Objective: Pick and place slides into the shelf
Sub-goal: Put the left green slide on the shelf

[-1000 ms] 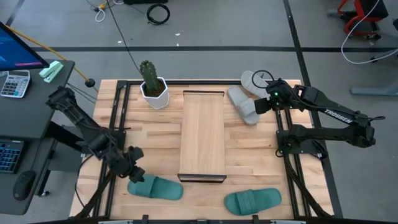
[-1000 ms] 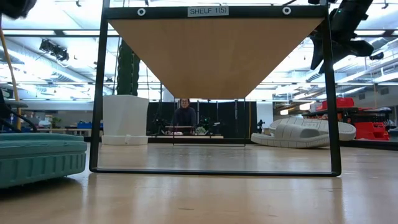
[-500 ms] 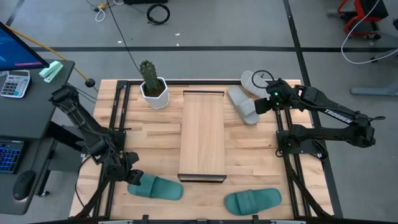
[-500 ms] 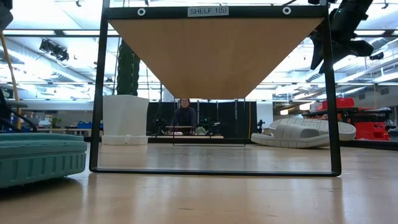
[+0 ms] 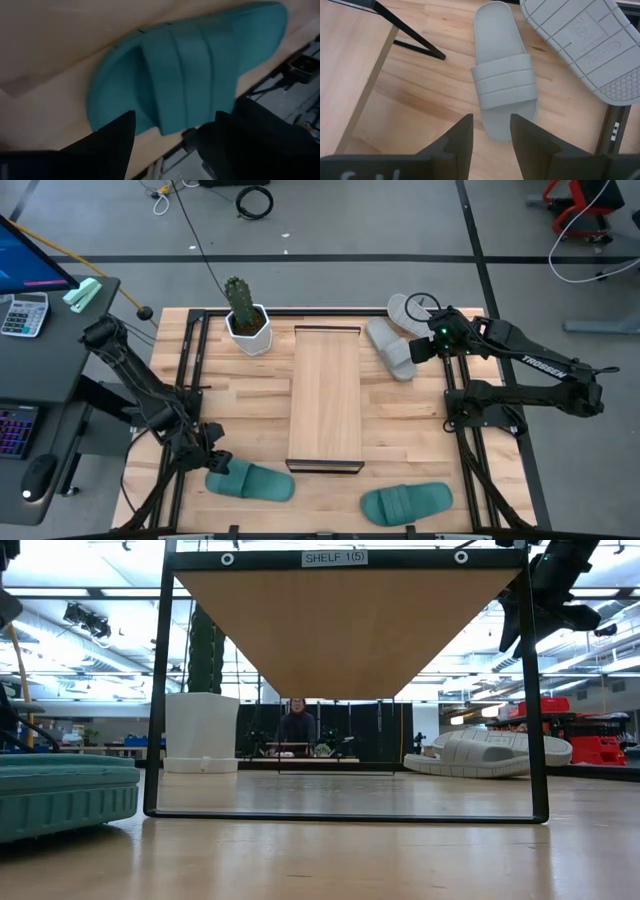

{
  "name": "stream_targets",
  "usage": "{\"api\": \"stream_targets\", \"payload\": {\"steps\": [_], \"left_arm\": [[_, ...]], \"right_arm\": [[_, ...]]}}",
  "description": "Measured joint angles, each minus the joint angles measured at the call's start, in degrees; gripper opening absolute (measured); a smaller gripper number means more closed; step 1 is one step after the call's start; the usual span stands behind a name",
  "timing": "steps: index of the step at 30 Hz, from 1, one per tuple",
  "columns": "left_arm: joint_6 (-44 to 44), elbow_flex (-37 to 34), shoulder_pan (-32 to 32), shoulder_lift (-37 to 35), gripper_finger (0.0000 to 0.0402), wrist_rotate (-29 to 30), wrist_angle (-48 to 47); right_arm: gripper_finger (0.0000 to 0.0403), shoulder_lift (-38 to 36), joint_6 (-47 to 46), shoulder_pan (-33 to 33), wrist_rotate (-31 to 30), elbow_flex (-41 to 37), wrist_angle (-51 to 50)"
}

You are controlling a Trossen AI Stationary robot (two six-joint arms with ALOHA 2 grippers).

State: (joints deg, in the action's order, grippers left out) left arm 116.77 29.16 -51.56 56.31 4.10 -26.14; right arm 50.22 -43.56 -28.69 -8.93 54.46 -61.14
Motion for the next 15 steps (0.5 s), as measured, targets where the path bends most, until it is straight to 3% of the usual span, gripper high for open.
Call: {"api": "stream_targets", "payload": {"steps": [5,15], "left_arm": [[0.67,-0.70,-1.44,0.00,0.0276,-4.36,-0.22],[1.00,-0.70,-4.70,0.00,0.0274,-4.81,-4.19]], "right_arm": [[0.0137,0.00,-0.37,0.00,0.02,0.00,0.00],[0.0137,0.00,-0.38,0.00,0.02,0.00,0.00]]}}
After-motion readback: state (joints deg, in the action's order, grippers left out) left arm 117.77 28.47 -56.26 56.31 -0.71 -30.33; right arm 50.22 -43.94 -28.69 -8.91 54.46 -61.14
